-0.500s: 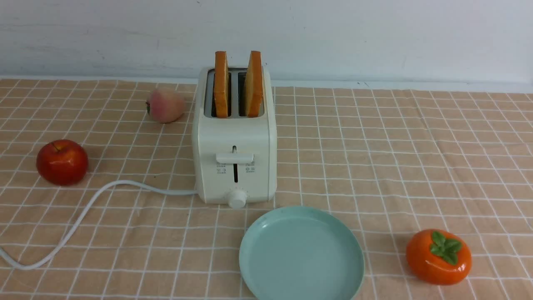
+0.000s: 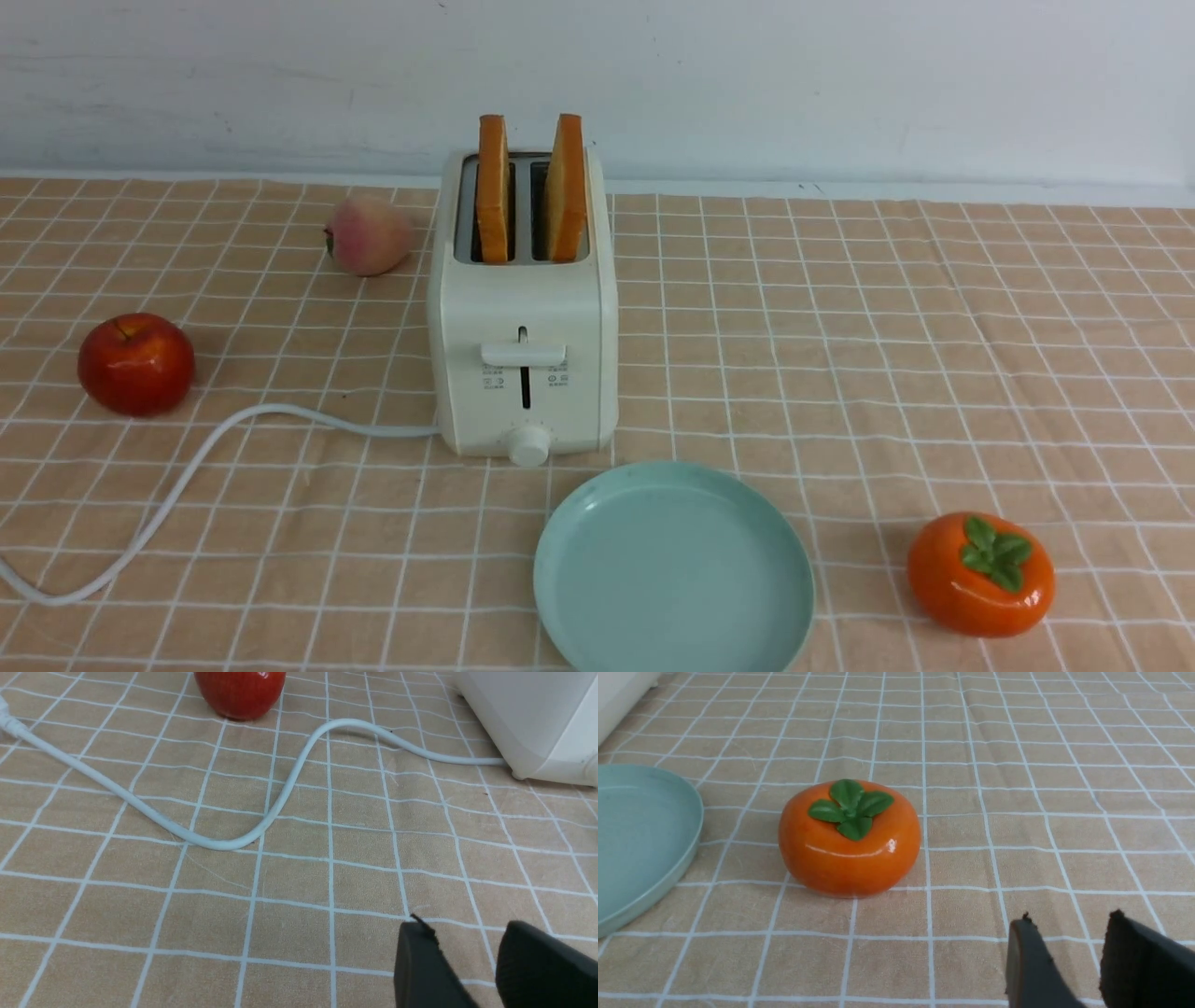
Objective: Take toasted bread from bread machine on light coffee tablecloth place on plate.
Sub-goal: 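Grasp the toast slice in the toaster and pull it up out of the slot with the right gripper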
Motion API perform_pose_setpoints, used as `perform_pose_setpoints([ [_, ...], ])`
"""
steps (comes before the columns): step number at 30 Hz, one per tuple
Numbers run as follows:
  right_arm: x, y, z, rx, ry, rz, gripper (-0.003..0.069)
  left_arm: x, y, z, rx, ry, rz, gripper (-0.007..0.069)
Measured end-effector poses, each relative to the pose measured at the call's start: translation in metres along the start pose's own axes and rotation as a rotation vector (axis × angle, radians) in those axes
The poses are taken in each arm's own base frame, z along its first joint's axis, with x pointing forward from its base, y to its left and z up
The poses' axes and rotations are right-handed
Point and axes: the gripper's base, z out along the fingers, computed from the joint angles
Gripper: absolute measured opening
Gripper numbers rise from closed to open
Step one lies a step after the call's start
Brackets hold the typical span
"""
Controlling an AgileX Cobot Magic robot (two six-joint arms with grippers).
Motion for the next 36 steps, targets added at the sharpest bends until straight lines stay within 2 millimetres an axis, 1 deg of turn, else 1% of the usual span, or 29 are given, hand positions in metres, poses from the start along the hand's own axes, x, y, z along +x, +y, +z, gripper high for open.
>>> perform_pose_setpoints([
  [30,-0.0002,0.0000,0.0000,0.000,-0.003,0.000,0.0240,0.0000,0.0000,0.0000,0.000,0.000,0.000,0.0238],
  [33,-0.0008,-0.0001,0.0003,0.001,-0.014,0.000,0.0240,-0.0001,0.0000,0.0000,0.000,-0.001,0.000,0.0238],
  [36,-0.0035,-0.0006,0.0012,0.006,-0.069,0.000,0.0240,-0.0053,-0.0020,-0.0002,0.022,-0.059,-0.011,0.0238],
])
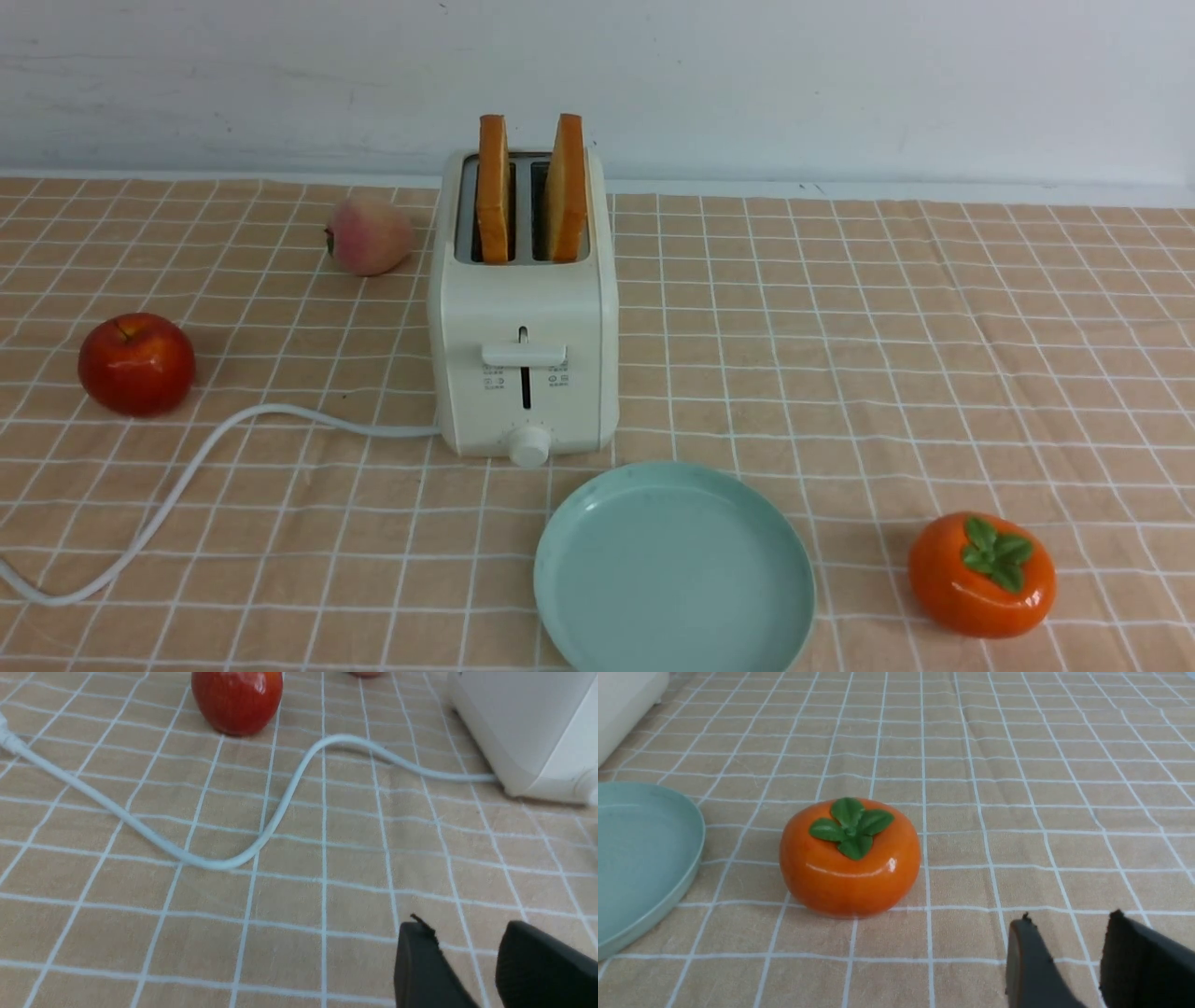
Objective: Take toasted bread from bread machine on light coffee tablecloth place on plate.
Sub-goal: 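Grasp the toast slice in the toaster and pull it up out of the slot with the right gripper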
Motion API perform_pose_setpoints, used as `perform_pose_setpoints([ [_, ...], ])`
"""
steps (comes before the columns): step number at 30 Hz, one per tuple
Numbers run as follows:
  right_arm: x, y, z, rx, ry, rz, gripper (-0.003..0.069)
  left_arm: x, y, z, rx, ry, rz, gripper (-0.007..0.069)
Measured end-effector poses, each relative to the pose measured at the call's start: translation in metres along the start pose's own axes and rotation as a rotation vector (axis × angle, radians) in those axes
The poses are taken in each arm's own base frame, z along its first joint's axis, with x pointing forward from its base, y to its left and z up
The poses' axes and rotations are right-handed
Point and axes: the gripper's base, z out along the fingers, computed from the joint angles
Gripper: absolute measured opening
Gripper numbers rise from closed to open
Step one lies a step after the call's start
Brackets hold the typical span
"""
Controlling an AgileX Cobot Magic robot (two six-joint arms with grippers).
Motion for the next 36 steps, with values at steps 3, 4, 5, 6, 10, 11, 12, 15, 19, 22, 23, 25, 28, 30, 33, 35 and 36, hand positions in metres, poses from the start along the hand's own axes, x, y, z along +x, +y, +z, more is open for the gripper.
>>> perform_pose_setpoints([
  [3,-0.008,-0.001,0.000,0.008,-0.092,0.000,0.0240,-0.008,-0.003,0.000,0.033,-0.082,-0.023,0.0238],
  [4,-0.014,-0.001,-0.001,0.013,-0.156,0.000,0.0240,-0.012,-0.004,-0.001,0.050,-0.132,-0.034,0.0238],
  [5,-0.017,-0.001,-0.002,0.016,-0.190,0.000,0.0240,-0.015,-0.005,-0.001,0.061,-0.162,-0.042,0.0238],
  [6,-0.022,-0.002,-0.003,0.020,-0.245,0.000,0.0240,-0.017,-0.006,-0.002,0.069,-0.187,-0.042,0.0238],
  [10,-0.029,-0.002,-0.005,0.027,-0.332,0.000,0.0240,-0.020,-0.007,-0.002,0.080,-0.218,-0.052,0.0238],
  [11,-0.031,-0.003,-0.005,0.029,-0.350,0.000,0.0240,-0.020,-0.007,-0.002,0.080,-0.218,-0.052,0.0238],
  [12,-0.032,-0.003,-0.006,0.030,-0.363,0.000,0.0240,-0.020,-0.007,-0.002,0.080,-0.218,-0.052,0.0238],
  [15,-0.033,-0.003,-0.006,0.031,-0.375,0.000,0.0240,-0.021,-0.007,-0.003,0.084,-0.228,-0.056,0.0238],
  [19,-0.042,-0.003,-0.010,0.029,-0.486,0.044,0.0240,-0.041,-0.010,-0.010,0.193,-0.444,-0.311,0.0238],
  [22,-0.052,-0.004,-0.016,0.009,-0.613,0.130,0.0240,-0.053,-0.010,-0.017,0.282,-0.571,-0.524,0.0238],
  [23,-0.061,-0.005,-0.024,-0.014,-0.739,0.195,0.0240,-0.062,-0.009,-0.025,0.361,-0.677,-0.656,0.0238],
  [25,-0.065,-0.005,-0.028,-0.033,-0.807,0.235,0.0240,-0.066,-0.009,-0.029,0.407,-0.739,-0.705,0.0238],
  [28,-0.078,-0.006,-0.039,-0.111,-0.938,0.370,0.0240,-0.075,-0.011,-0.038,0.501,-0.821,-0.737,0.0238],
  [30,-0.095,-0.006,-0.048,-0.147,-0.944,0.427,0.0240,-0.088,-0.019,-0.046,0.537,-0.811,-0.697,0.0238],
  [33,-0.134,-0.005,-0.070,-0.176,-0.915,0.471,0.0240,-0.123,-0.034,-0.069,0.537,-0.786,-0.591,0.0238],
  [35,-0.159,-0.005,-0.080,-0.177,-0.879,0.476,0.0240,-0.144,-0.040,-0.079,0.497,-0.750,-0.540,0.0238],
  [36,-0.175,-0.005,-0.083,-0.171,-0.846,0.474,0.0240,-0.157,-0.044,-0.082,0.459,-0.717,-0.513,0.0238],
])
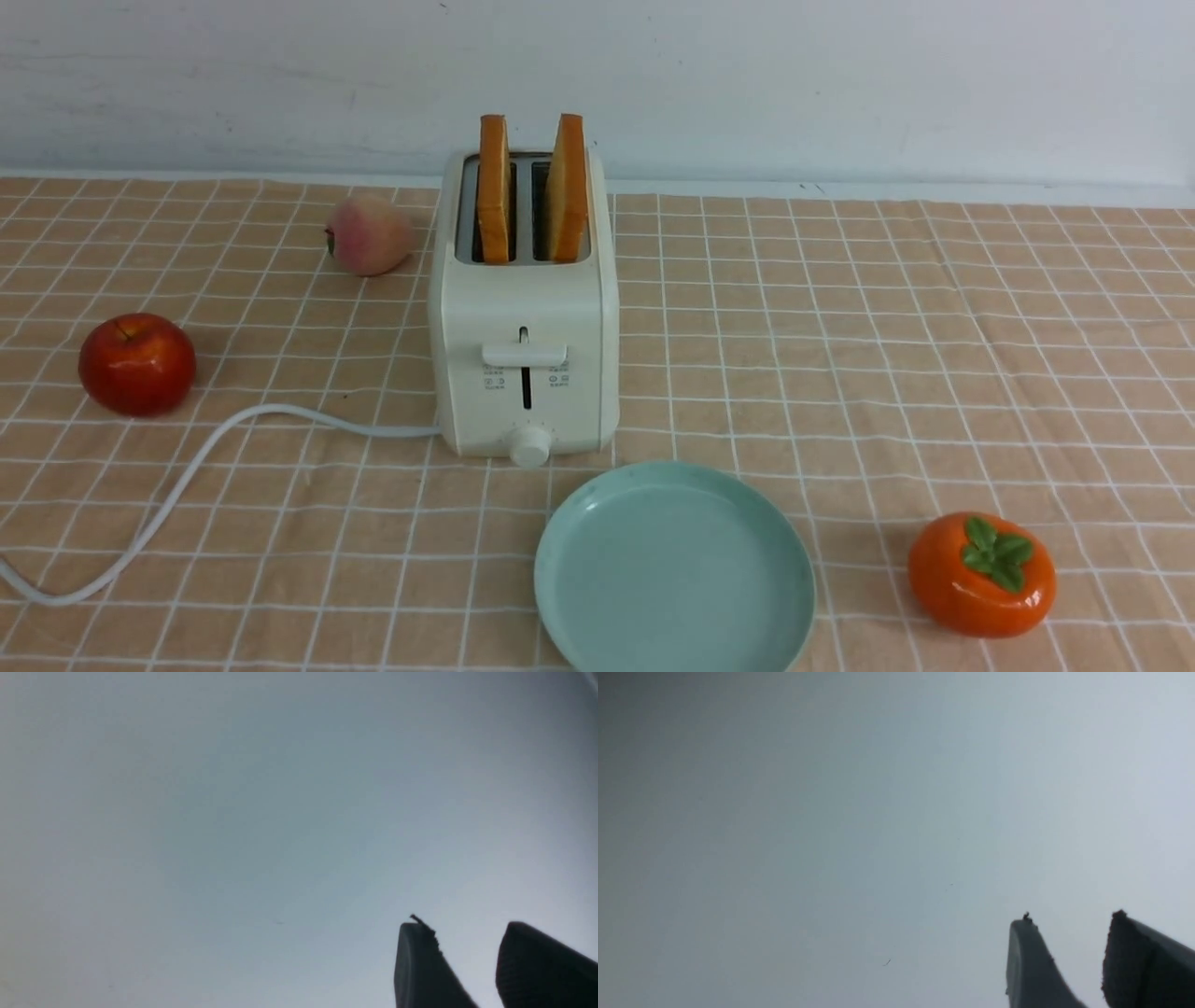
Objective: Take toasted bread from bread machine on light coffee tablecloth place on plate.
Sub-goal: 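Grasp the toast slice in the toaster and pull it up out of the slot with the right gripper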
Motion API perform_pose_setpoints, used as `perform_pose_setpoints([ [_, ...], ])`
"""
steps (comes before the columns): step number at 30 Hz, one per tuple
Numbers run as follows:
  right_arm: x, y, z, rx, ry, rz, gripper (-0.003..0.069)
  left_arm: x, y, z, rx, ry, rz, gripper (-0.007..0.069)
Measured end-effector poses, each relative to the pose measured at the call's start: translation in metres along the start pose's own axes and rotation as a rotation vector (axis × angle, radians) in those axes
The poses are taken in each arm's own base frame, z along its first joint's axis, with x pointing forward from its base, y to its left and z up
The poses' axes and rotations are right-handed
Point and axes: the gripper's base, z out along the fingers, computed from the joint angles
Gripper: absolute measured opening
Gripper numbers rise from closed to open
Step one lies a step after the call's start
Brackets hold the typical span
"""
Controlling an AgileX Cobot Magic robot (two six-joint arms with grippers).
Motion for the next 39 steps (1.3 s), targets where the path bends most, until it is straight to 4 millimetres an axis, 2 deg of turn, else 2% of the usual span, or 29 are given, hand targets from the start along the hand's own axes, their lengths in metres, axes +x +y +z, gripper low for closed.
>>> perform_pose_setpoints([
  [1,-0.009,0.006,0.011,0.016,0.040,-0.011,0.0240,-0.009,-0.008,0.008,-0.026,0.019,0.027,0.0238],
  [2,-0.009,0.006,0.011,0.016,0.040,-0.013,0.0240,-0.008,-0.007,0.011,-0.056,0.043,0.031,0.0238],
  [3,-0.021,0.013,0.032,0.045,0.111,-0.026,0.0240,-0.014,-0.011,0.024,-0.125,0.093,0.055,0.0238],
  [4,-0.023,0.015,0.048,0.084,0.203,-0.038,0.0240,-0.017,-0.011,0.039,-0.221,0.162,0.071,0.0238],
  [7,-0.016,0.013,0.084,0.175,0.420,-0.071,0.0240,-0.011,0.002,0.065,-0.455,0.335,0.084,0.0238],
  [8,-0.015,0.012,0.086,0.181,0.435,-0.073,0.0240,-0.010,0.004,0.066,-0.472,0.348,0.084,0.0238],
  [10,0.004,0.000,0.111,0.253,0.621,-0.175,0.0240,0.004,0.023,0.073,-0.649,0.486,0.100,0.0238],
  [11,0.005,0.000,0.111,0.255,0.628,-0.179,0.0240,0.005,0.024,0.073,-0.659,0.494,0.100,0.0238],
  [12,0.021,-0.010,0.121,0.288,0.727,-0.237,0.0240,0.011,0.033,0.072,-0.719,0.538,0.129,0.0238],
  [13,0.022,-0.010,0.121,0.288,0.730,-0.238,0.0240,0.011,0.033,0.071,-0.721,0.539,0.129,0.0238],
  [15,0.050,-0.022,0.127,0.320,0.854,-0.213,0.0240,0.013,0.038,0.066,-0.743,0.551,0.160,0.0238],
  [18,0.084,-0.029,0.125,0.340,0.988,-0.110,0.0240,0.017,0.043,0.061,-0.767,0.570,0.164,0.0238],
  [21,0.118,-0.027,0.129,0.310,1.137,-0.027,0.0240,0.024,0.050,0.052,-0.835,0.627,0.143,0.0238],
  [23,0.133,-0.022,0.134,0.260,1.215,-0.012,0.0240,0.029,0.054,0.046,-0.876,0.662,0.124,0.0238],
  [25,0.153,-0.010,0.147,0.180,1.331,0.014,0.0240,0.036,0.059,0.039,-0.921,0.709,0.089,0.0238],
  [26,0.156,-0.009,0.151,0.165,1.343,0.007,0.0240,0.036,0.059,0.039,-0.921,0.709,0.089,0.0238],
  [29,0.184,0.017,0.184,0.005,1.475,0.021,0.0240,0.046,0.060,0.034,-0.929,0.766,0.015,0.0238],
  [30,0.185,0.019,0.187,0.000,1.478,0.025,0.0240,0.046,0.060,0.034,-0.927,0.771,0.014,0.0238],
  [32,0.209,0.041,0.218,-0.090,1.502,0.021,0.0243,0.052,0.056,0.035,-0.854,0.835,0.001,0.0238],
  [34,0.223,0.054,0.236,-0.133,1.498,0.014,0.0252,0.055,0.050,0.038,-0.758,0.871,0.028,0.0238],
  [36,0.243,0.075,0.258,-0.183,1.497,0.001,0.0274,0.055,0.037,0.047,-0.617,0.916,0.052,0.0238],
  [38,0.251,0.085,0.266,-0.200,1.502,0.002,0.0287,0.053,0.030,0.052,-0.562,0.933,0.066,0.0238],
  [39,0.261,0.098,0.275,-0.222,1.507,0.000,0.0310,0.050,0.021,0.060,-0.501,0.959,0.092,0.0238],
])
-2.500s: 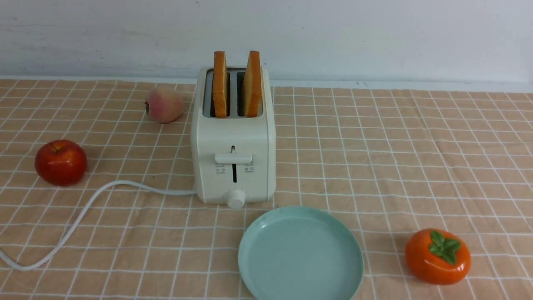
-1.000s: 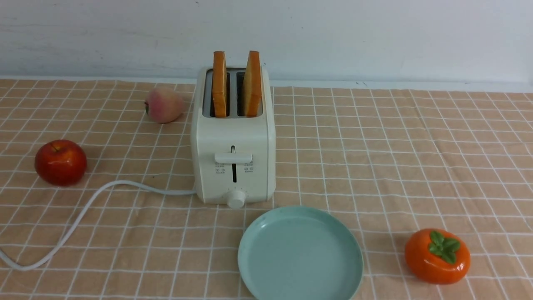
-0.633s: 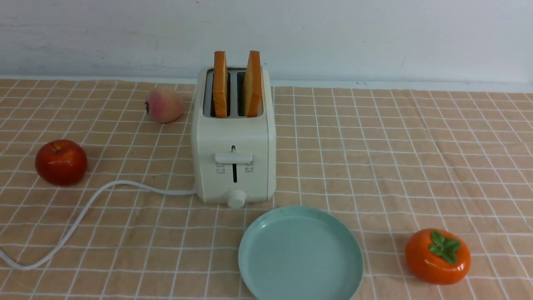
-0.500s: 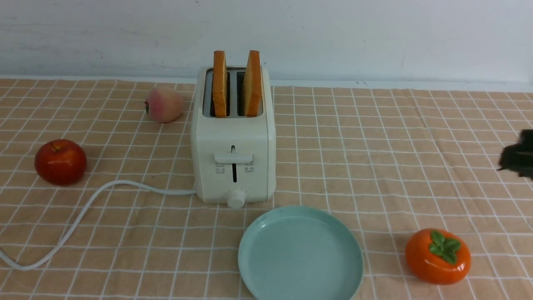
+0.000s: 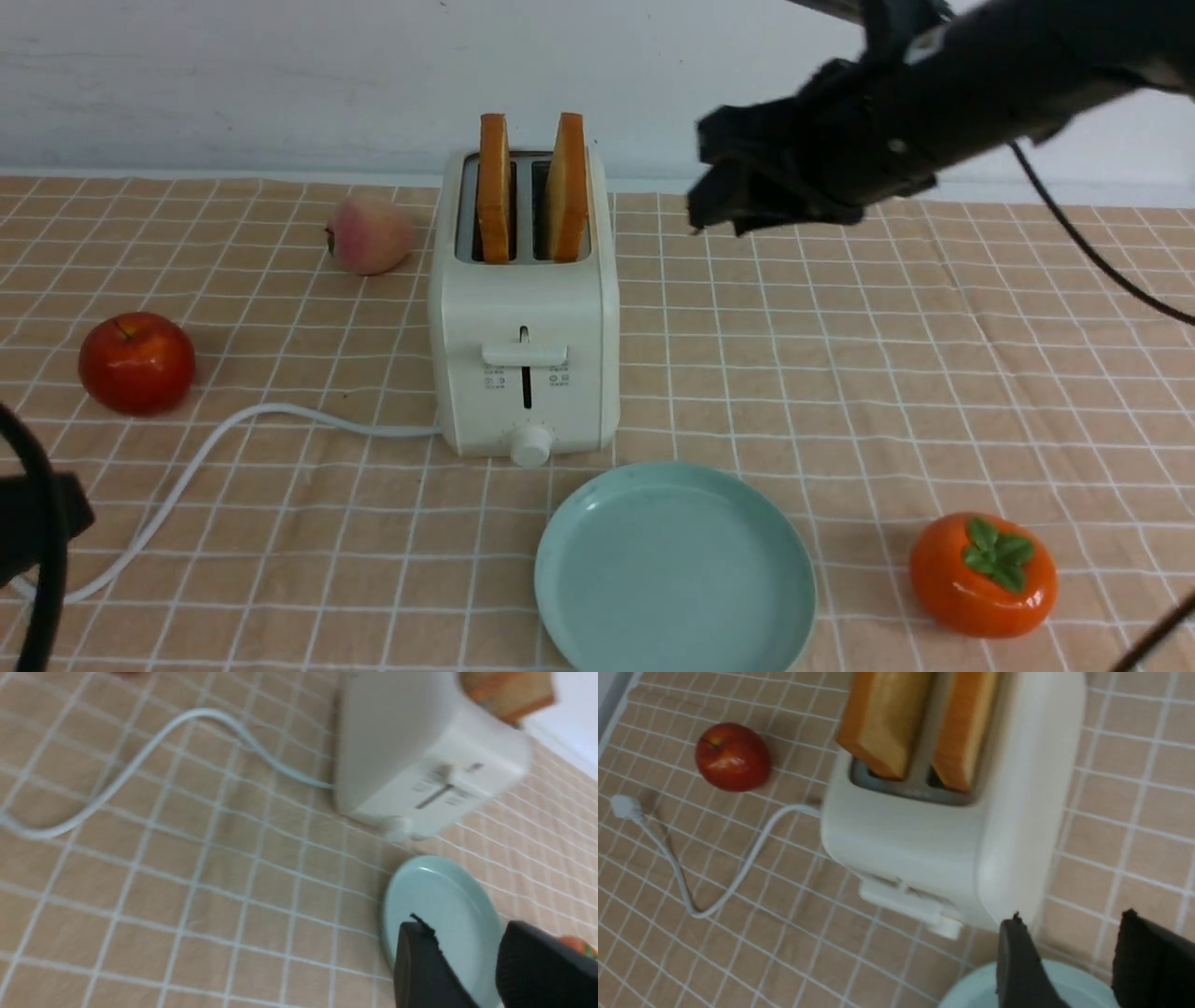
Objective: Take toasted bread from bread machine on light coffee tablecloth place on plate.
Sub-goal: 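Grasp the toast slice in the toaster and pull it up out of the slot with the right gripper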
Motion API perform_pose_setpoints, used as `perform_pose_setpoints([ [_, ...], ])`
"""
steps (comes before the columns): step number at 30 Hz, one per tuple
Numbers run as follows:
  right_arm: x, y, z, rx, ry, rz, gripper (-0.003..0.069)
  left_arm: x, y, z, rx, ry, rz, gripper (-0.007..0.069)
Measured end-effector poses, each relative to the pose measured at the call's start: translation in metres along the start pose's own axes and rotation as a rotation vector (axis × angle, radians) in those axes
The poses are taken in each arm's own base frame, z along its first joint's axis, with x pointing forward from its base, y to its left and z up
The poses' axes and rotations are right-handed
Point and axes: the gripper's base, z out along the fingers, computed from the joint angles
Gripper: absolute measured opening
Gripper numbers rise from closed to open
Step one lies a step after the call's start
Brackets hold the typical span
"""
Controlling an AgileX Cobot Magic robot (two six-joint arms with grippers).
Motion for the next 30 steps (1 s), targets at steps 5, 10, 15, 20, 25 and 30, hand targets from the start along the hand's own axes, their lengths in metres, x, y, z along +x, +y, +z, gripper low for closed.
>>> perform_pose_setpoints([
  [5,-0.023,0.027,0.034,-0.007,-0.011,-0.062,0.0368,-0.024,-0.020,-0.001,-0.006,0.069,0.100,0.0238],
  [10,-0.029,0.029,0.063,0.000,-0.031,-0.018,0.0384,-0.029,-0.023,0.001,-0.023,0.090,0.110,0.0238],
  [15,-0.025,0.018,0.089,0.027,-0.036,0.020,0.0384,-0.028,-0.023,0.000,-0.023,0.105,0.106,0.0238],
  [20,-0.026,0.015,0.097,0.031,-0.069,0.023,0.0386,-0.027,-0.023,0.000,-0.025,0.110,0.108,0.0238],
  [25,-0.029,0.010,0.100,0.049,-0.094,0.010,0.0386,-0.027,-0.023,0.000,-0.025,0.111,0.108,0.0238],
  [30,-0.029,0.003,0.105,0.074,-0.097,-0.001,0.0386,-0.027,-0.023,0.000,-0.025,0.111,0.108,0.0238],
])
